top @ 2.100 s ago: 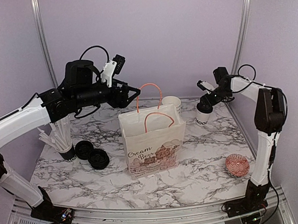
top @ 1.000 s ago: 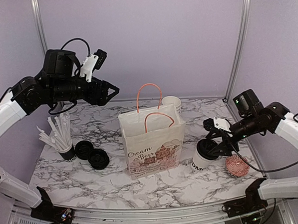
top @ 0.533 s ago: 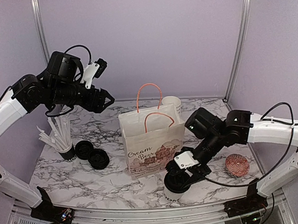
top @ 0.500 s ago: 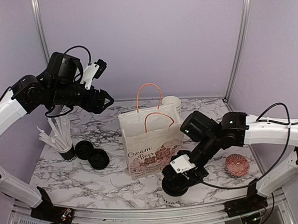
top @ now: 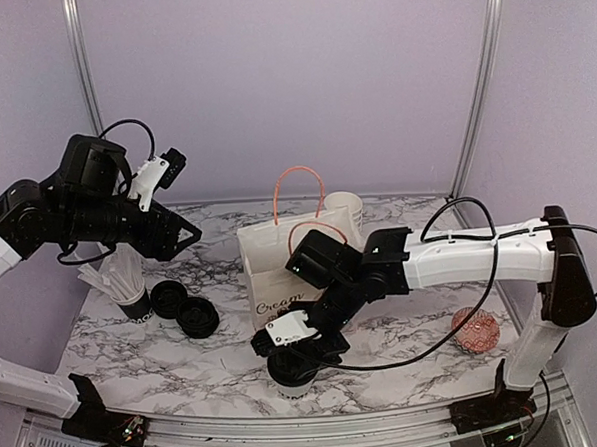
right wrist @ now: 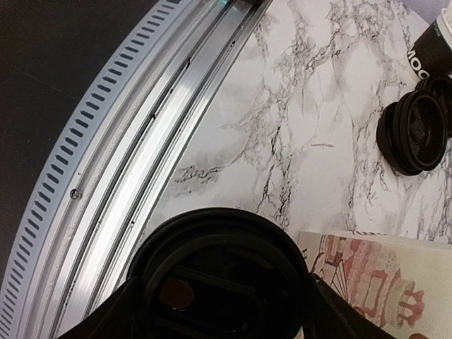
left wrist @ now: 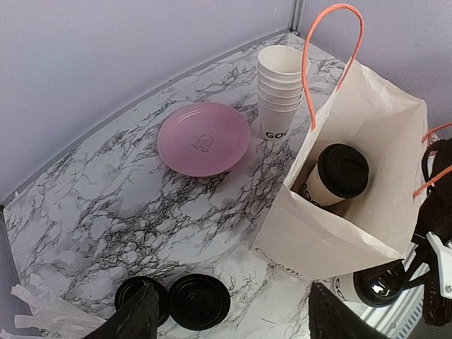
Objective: Pack the takeout coffee
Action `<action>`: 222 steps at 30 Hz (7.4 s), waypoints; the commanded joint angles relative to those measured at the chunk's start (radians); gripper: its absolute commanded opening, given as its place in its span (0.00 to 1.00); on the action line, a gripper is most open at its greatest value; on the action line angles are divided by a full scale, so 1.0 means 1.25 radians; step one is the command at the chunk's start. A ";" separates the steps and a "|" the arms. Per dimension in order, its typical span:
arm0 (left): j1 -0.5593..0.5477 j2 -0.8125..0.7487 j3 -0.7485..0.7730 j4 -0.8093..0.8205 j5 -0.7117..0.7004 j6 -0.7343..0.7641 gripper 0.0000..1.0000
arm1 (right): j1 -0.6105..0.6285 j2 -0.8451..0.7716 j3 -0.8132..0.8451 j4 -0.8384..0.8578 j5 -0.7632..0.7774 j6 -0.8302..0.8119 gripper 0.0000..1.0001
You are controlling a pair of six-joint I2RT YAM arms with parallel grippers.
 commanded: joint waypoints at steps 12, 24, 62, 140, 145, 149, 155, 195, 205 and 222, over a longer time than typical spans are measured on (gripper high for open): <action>-0.238 0.065 0.014 -0.137 0.215 0.125 0.72 | -0.004 -0.129 0.109 -0.242 -0.163 -0.082 0.99; -0.354 0.256 0.027 -0.115 0.216 0.245 0.72 | -0.078 -0.254 0.029 -0.195 -0.113 -0.067 0.99; -0.536 0.393 -0.178 0.364 0.164 0.446 0.98 | -0.108 -0.235 0.206 -0.270 -0.162 -0.084 0.99; -0.435 -0.183 -0.644 0.758 -0.134 0.054 0.64 | -0.076 -0.026 0.339 -0.140 -0.152 0.186 0.98; -0.433 -0.178 -0.643 0.749 -0.132 0.054 0.64 | -0.071 -0.029 0.352 -0.145 -0.184 0.185 0.89; -0.434 -0.176 -0.644 0.742 -0.127 0.051 0.64 | -0.073 -0.033 0.363 -0.155 -0.204 0.186 0.88; -0.434 -0.179 -0.640 0.726 -0.114 0.052 0.64 | -0.087 -0.045 0.372 -0.164 -0.216 0.193 0.98; -0.435 -0.162 -0.614 0.724 -0.145 0.051 0.76 | -0.085 -0.031 0.346 -0.154 -0.142 0.178 0.74; -0.435 -0.180 -0.608 0.662 -0.205 0.039 0.99 | -0.080 -0.031 0.333 -0.146 -0.099 0.169 0.69; -0.435 -0.362 -0.440 0.303 -0.333 -0.036 0.99 | 0.076 0.025 0.341 -0.266 0.173 0.018 0.67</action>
